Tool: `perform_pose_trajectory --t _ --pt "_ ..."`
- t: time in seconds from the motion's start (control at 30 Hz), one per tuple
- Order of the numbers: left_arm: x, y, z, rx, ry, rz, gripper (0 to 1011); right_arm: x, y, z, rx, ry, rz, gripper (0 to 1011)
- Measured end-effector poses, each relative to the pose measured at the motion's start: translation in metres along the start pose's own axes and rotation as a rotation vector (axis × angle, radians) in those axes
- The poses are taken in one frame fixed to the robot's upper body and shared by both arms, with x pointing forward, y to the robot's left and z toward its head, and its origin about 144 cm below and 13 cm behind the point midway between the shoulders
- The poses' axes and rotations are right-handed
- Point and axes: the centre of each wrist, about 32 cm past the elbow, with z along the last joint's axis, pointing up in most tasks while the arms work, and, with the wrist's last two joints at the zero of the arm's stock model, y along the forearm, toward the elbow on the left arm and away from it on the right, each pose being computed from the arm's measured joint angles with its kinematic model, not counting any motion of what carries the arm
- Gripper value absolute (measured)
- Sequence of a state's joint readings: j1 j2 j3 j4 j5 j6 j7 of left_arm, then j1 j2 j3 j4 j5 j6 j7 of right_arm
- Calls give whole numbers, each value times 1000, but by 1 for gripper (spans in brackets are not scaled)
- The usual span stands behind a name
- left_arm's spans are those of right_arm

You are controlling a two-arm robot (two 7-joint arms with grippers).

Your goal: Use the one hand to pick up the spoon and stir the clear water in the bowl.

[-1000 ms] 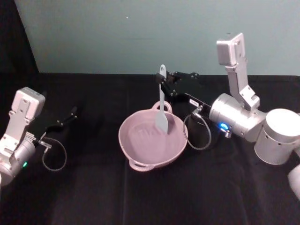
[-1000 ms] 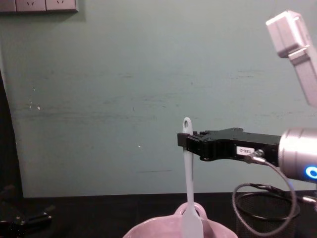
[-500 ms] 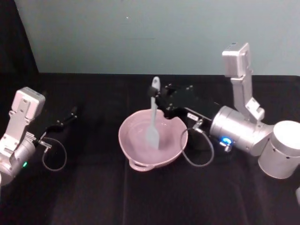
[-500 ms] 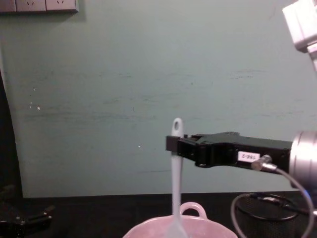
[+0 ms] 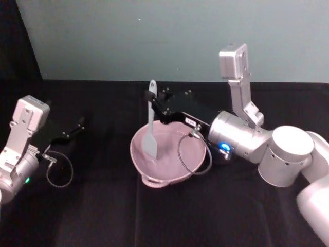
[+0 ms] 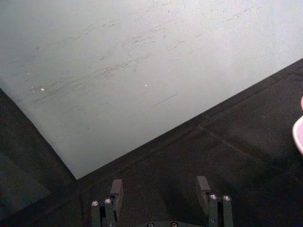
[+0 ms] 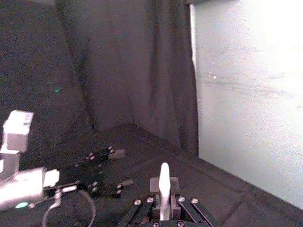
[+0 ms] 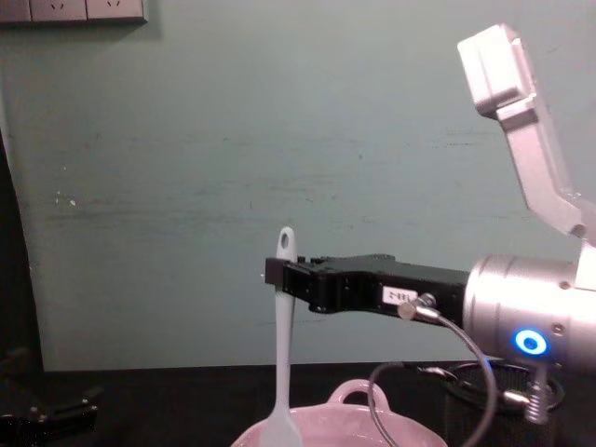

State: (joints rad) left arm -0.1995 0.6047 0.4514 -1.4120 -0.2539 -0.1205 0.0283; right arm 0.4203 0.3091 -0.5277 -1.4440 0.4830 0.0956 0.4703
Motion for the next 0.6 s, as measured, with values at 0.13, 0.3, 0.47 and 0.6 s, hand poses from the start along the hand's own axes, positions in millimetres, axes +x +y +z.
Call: perform_pose_trajectory --t 0.13,0.3,0.47,0.6 --pt "0 0 0 0 0 0 1011 5 10 -1 14 -10 -27 126" --pt "0 0 0 0 0 0 1011 12 13 0 23 -28 -73 126" --pt "0 0 0 0 0 0 1011 19 11 1 20 -54 -126 126" --pt "0 0 0 0 0 0 1011 23 5 3 12 -77 -156 126"
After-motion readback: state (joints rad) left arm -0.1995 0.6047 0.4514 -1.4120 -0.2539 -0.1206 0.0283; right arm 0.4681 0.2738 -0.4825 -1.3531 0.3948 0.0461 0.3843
